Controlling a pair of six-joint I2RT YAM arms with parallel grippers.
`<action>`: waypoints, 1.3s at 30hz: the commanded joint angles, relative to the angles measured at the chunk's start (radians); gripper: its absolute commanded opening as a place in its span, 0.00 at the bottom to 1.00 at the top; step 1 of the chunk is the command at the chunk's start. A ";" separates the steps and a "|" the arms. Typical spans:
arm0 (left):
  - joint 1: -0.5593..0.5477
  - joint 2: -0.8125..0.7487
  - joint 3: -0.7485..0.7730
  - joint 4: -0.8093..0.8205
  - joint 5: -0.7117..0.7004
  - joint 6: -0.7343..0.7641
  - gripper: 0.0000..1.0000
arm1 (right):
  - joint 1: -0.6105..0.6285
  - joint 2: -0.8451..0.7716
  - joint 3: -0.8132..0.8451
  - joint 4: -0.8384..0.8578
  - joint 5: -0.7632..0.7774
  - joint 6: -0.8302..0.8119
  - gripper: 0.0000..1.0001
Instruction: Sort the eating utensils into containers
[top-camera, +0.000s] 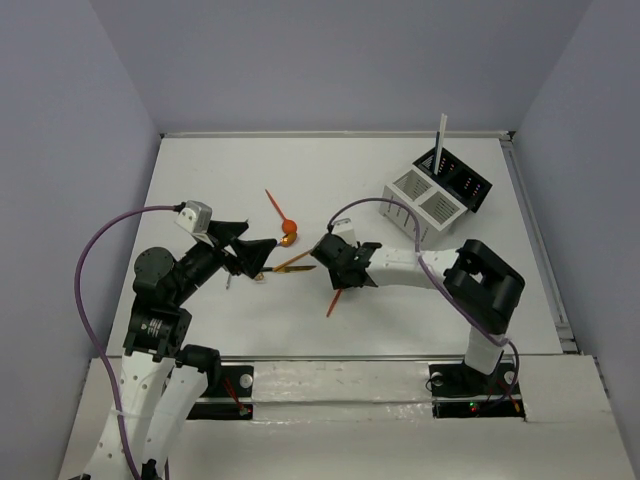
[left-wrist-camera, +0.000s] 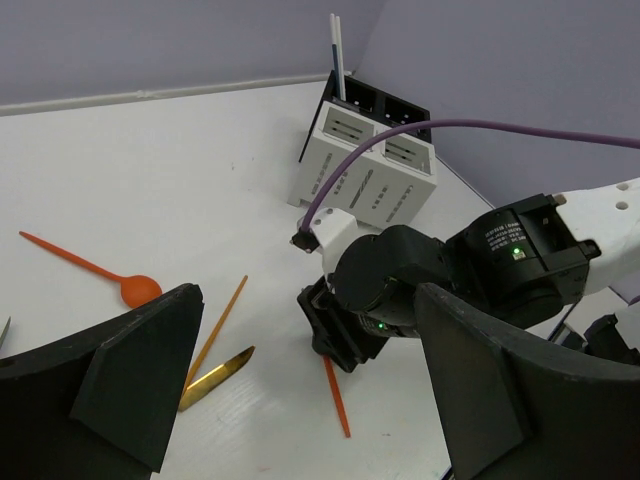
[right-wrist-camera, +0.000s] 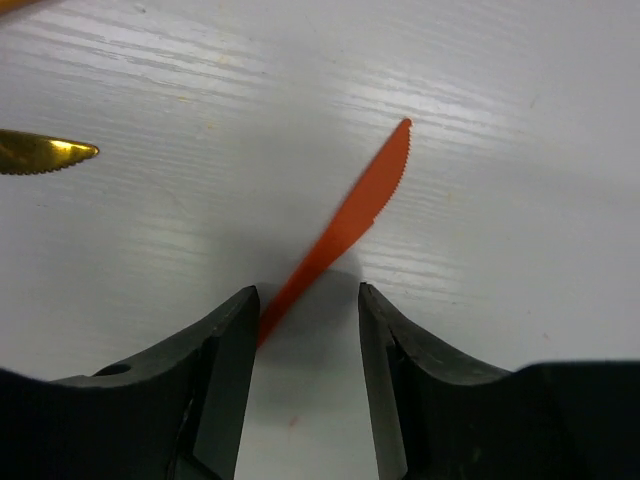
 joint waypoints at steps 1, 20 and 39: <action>-0.003 -0.009 0.016 0.054 0.016 -0.006 0.99 | -0.006 -0.081 -0.051 -0.012 -0.045 -0.015 0.53; -0.003 -0.010 0.016 0.057 0.018 -0.007 0.99 | -0.006 -0.179 -0.082 -0.021 -0.071 -0.015 0.58; -0.003 -0.012 0.014 0.060 0.025 -0.009 0.99 | -0.006 -0.250 -0.278 0.183 -0.315 0.116 0.71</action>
